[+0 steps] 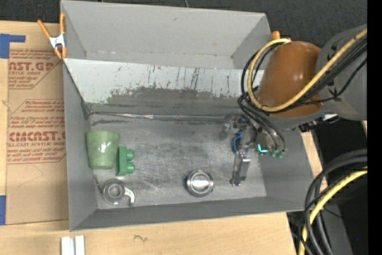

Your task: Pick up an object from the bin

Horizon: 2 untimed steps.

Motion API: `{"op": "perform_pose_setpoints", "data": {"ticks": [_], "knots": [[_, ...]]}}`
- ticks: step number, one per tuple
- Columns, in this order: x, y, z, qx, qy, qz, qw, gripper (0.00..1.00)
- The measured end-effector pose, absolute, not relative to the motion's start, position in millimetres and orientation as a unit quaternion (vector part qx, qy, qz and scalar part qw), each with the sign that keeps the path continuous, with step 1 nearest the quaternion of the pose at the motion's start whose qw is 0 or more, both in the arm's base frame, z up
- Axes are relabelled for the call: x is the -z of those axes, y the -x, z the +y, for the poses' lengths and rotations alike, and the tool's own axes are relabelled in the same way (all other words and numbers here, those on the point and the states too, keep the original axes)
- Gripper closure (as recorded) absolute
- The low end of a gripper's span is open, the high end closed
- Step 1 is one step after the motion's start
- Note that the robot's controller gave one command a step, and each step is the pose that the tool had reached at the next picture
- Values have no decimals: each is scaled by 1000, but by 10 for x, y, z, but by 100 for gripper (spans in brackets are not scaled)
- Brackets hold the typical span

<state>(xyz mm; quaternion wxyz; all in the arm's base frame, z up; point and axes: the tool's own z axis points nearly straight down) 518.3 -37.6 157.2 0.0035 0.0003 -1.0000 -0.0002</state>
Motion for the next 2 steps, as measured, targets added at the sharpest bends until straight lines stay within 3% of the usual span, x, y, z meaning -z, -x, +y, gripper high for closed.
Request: {"op": "perform_pose_setpoints", "data": {"ticks": [1, 2], "knots": [[-713, -4980, 48, 0, -48, -999, -6, 0], [-741, -4906, 467, -1, -172, -985, -10, 0]]}}
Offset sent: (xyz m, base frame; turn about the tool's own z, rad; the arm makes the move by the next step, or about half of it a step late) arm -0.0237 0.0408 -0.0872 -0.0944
